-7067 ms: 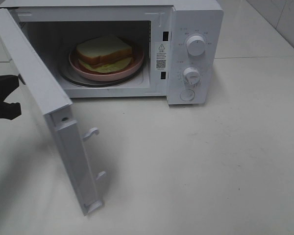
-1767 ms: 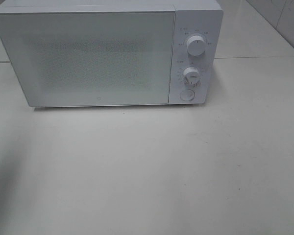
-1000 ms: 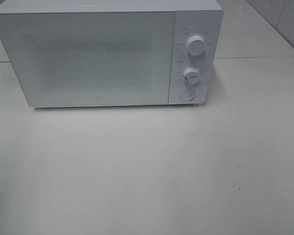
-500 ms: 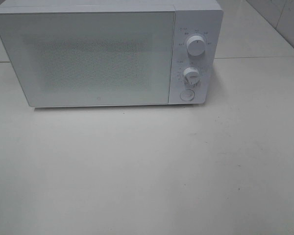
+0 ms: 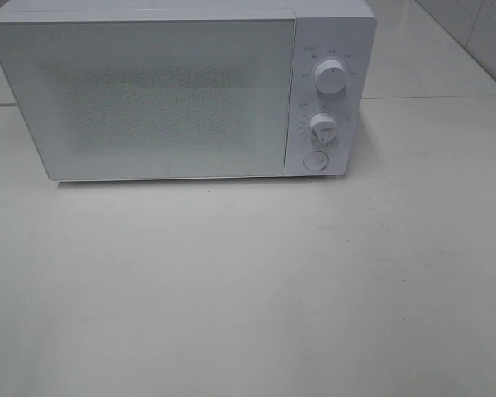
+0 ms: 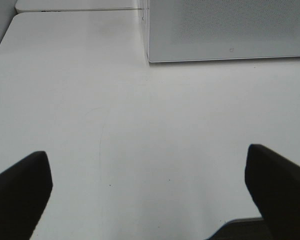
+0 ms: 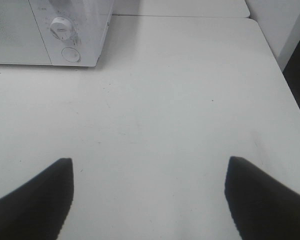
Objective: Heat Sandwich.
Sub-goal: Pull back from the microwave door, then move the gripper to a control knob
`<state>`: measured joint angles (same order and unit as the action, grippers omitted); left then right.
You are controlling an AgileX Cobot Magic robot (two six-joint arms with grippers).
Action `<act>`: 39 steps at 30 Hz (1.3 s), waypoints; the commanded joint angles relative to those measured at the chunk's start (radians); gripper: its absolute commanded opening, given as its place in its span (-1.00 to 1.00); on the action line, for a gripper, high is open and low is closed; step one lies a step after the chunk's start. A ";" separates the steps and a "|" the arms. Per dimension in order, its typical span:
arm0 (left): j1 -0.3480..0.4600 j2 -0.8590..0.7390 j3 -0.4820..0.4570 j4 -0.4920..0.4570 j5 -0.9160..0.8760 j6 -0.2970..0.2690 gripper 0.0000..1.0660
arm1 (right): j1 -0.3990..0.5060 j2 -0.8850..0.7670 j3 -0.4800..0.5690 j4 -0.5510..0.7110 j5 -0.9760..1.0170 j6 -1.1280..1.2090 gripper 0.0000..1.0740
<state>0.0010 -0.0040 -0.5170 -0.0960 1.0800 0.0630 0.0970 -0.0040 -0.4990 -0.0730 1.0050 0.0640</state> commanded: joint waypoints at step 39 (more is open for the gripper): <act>0.002 -0.024 0.000 -0.009 -0.005 -0.005 0.83 | -0.003 -0.027 -0.001 -0.002 -0.010 0.012 0.41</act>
<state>0.0010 -0.0050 -0.5170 -0.0960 1.0800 0.0630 0.0970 -0.0040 -0.4990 -0.0730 1.0050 0.0640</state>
